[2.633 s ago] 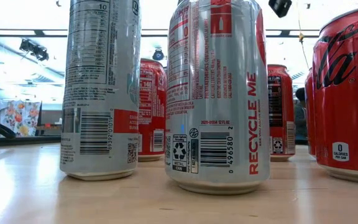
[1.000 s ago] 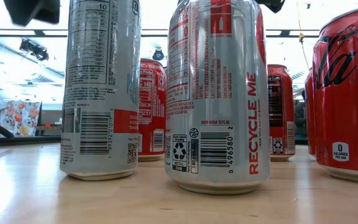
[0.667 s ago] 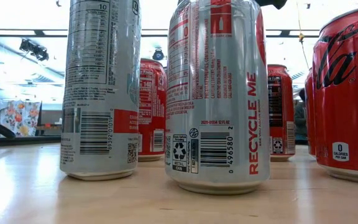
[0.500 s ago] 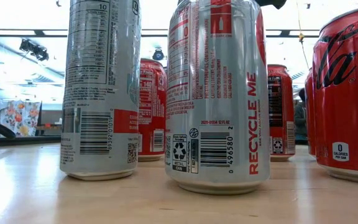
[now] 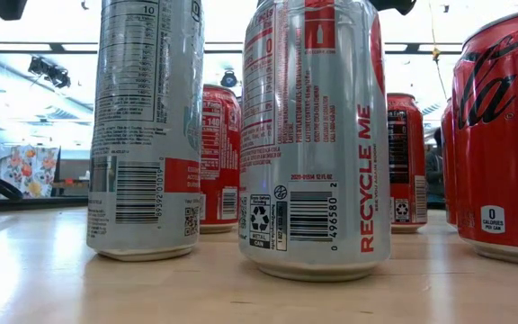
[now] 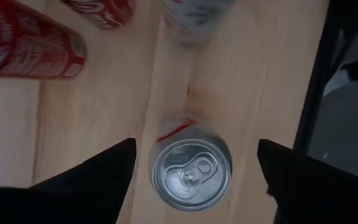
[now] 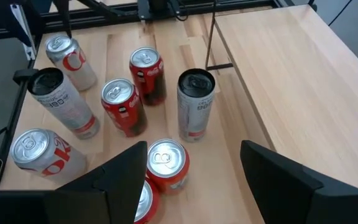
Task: Place canned beverage on shelf
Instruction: Put the left silver soda can on the shelf
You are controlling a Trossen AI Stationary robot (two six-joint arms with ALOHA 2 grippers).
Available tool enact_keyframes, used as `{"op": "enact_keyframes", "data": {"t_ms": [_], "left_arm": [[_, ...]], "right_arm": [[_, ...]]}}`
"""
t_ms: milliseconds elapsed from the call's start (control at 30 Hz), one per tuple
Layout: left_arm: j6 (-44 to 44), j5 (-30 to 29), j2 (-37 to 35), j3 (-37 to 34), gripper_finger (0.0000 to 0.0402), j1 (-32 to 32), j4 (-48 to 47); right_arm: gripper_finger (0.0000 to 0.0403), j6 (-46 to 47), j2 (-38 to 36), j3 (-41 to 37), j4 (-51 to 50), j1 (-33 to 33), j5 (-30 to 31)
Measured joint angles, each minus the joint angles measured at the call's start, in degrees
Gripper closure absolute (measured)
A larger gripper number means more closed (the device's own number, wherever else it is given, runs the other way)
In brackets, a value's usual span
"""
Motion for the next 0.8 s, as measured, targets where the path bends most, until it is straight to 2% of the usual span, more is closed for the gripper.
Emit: {"op": "enact_keyframes", "data": {"t_ms": [400,633,800], "left_arm": [[7.3,-0.5,3.8,0.0,0.0053,-0.9,-0.3],[7.0,-0.1,3.7,-4.1,0.0053,-1.2,1.0],[8.5,2.4,3.7,-6.9,0.0053,-1.1,6.0]], "right_arm": [[0.0135,0.9,0.0,0.0,0.0,0.0,-0.5],[0.0135,1.7,0.0,0.0,0.1,0.0,-0.7],[0.0135,2.1,0.0,0.0,0.1,0.0,-0.7]]}}
